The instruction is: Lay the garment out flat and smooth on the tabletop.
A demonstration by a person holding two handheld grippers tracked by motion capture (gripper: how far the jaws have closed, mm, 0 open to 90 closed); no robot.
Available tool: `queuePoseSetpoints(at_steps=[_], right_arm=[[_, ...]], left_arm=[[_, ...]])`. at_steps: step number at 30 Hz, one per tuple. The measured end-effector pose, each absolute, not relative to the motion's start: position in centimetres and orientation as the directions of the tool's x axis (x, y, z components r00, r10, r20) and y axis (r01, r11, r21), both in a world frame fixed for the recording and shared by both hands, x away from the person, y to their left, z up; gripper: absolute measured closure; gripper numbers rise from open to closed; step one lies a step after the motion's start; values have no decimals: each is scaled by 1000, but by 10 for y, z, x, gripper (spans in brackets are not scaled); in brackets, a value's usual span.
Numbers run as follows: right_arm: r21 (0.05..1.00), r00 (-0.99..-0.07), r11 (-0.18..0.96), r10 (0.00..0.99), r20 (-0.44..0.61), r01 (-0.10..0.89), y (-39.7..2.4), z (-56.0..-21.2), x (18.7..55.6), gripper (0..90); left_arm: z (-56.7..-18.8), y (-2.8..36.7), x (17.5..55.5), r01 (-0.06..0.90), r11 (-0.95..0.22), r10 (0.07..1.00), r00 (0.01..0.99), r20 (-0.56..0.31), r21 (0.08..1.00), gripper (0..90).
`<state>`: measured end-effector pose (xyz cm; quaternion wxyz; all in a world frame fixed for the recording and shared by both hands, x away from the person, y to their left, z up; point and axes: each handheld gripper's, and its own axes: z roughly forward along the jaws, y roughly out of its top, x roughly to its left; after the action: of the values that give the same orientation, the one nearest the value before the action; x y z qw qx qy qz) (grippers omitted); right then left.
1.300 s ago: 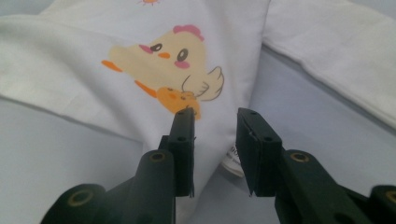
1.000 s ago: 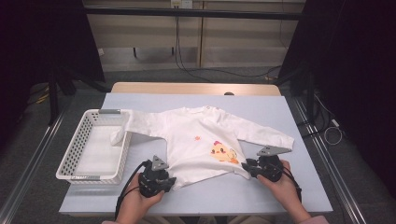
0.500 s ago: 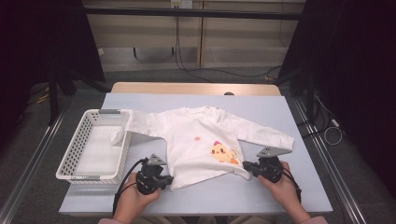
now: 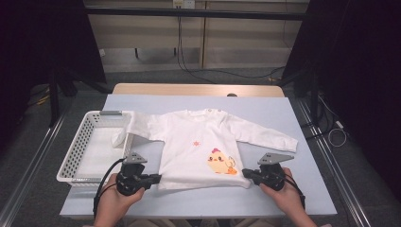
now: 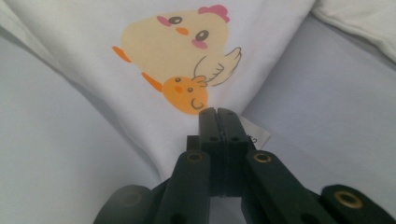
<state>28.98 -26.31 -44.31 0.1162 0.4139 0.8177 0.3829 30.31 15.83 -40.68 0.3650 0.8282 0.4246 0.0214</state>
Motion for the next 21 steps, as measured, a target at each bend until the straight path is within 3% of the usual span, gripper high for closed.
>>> queuePoseSetpoints(at_steps=[7, 8, 14, 18, 20, 21], right_arm=[[725, -640, 359, 755, 146, 589, -259, -443, 285, 900], [723, -639, 356, 754, 152, 592, -259, -443, 285, 900], [733, -644, 355, 751, 145, 580, -256, -444, 286, 893], [748, -635, 353, 764, 117, 562, -259, -446, 288, 752], [761, -620, 335, 777, 110, 555, -261, -444, 289, 657], [768, -619, 334, 779, 102, 547, -262, -444, 290, 627]], left_arm=[[-409, 162, 306, 726, -334, 734, 601, -317, 601, 891], [-409, 164, 308, 699, -359, 725, 626, -288, 618, 891], [-412, 166, 309, 710, -356, 721, 623, -304, 608, 888], [-414, 165, 309, 706, -358, 724, 623, -296, 611, 836], [-413, 165, 310, 682, -360, 743, 622, -246, 637, 688], [-413, 166, 312, 687, -356, 745, 618, -252, 633, 672]])
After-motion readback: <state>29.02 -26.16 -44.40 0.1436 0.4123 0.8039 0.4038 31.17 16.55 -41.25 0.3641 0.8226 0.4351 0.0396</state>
